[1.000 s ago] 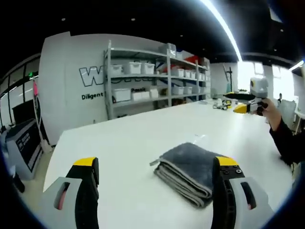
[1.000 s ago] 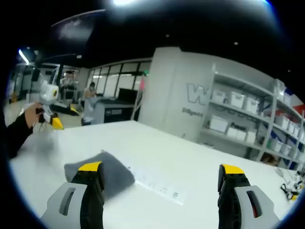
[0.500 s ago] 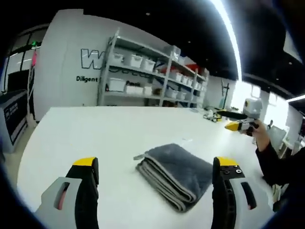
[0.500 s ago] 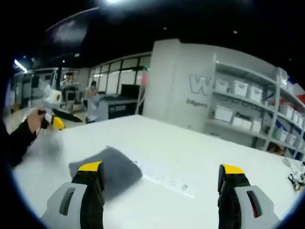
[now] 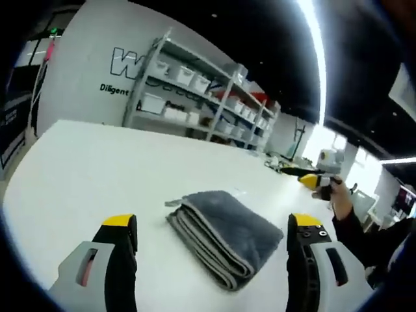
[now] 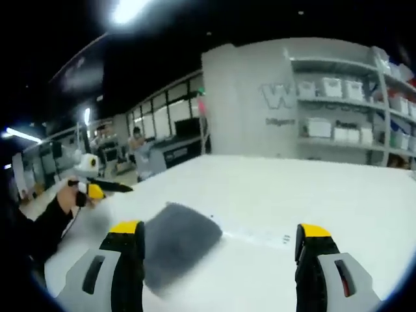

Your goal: Open the folded towel by lifting each exposed corner and separating the folded layers until the towel lies flat within the target outline without major curled edges

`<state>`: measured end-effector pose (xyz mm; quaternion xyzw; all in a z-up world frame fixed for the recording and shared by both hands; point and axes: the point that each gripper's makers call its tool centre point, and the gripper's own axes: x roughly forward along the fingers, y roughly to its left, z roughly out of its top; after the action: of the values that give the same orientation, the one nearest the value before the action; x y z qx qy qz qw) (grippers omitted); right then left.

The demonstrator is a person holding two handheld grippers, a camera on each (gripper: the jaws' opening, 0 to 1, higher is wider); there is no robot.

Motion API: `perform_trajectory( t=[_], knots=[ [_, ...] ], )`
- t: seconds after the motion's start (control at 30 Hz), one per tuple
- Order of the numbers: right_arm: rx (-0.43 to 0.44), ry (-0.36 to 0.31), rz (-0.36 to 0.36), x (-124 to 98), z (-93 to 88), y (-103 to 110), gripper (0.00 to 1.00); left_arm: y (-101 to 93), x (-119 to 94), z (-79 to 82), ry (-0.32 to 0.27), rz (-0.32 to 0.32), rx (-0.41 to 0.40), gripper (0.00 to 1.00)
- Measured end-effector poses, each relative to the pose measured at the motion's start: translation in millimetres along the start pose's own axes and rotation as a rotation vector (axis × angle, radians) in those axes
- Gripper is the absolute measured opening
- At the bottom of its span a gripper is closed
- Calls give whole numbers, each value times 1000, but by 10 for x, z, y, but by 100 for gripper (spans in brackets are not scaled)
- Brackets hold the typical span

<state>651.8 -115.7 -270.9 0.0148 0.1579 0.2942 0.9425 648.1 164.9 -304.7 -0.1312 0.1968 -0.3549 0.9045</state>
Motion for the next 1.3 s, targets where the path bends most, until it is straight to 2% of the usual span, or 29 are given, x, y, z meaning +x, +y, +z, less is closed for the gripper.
perform_trajectory(
  t=[0.07,0.17,0.2,0.33,0.4,0.43,0.47,0.5,0.57,0.7,0.73,0.83,0.9,0.93,0.97,1.1,1.17,1.2,1.3],
  knots=[
    [7,11,12,-14,-58,76,95,-11,8,-38,6,-20,-17,90],
    [33,22,34,-2,-127,151,94,-119,9,-88,6,-100,-85,82],
    [51,24,43,-3,-161,194,94,-112,22,-87,-5,-105,-122,83],
    [96,36,66,42,-262,241,94,-24,89,-208,13,-83,-134,86],
    [108,43,74,47,-297,276,93,-128,87,-311,15,-93,-141,91],
    [109,42,78,48,-302,294,92,-236,100,-265,-29,-152,-135,96],
    [111,42,82,52,-310,311,92,-337,89,-296,-19,-200,-169,99],
    [113,44,82,64,-312,307,93,-355,88,-322,-9,-209,-188,100],
    [117,38,85,100,-287,271,95,-301,106,-261,-62,-173,-185,100],
    [136,39,94,148,-326,307,100,-358,111,-343,-35,-171,-186,100],
    [139,44,93,158,-345,312,100,-365,112,-331,-52,-169,-183,100],
    [157,14,101,181,-309,341,100,-362,113,-247,-122,-166,-246,100],
    [156,0,107,181,-286,369,100,-353,105,-222,-146,-153,-234,100],
    [153,-19,111,182,-252,382,100,-359,102,-207,-161,-146,-227,100],
    [183,-66,90,207,-157,340,100,-373,98,-170,-188,-144,-224,100],
    [278,-120,58,217,-25,202,96,-374,100,43,-286,-182,-346,100],
    [276,-130,58,213,-4,184,93,-340,85,129,-344,-173,-406,100],
    [278,-129,59,218,-7,185,93,-320,82,143,-352,-169,-431,100],
    [272,-97,77,243,-52,223,91,-293,80,117,-336,-157,-410,100]
  ],
)
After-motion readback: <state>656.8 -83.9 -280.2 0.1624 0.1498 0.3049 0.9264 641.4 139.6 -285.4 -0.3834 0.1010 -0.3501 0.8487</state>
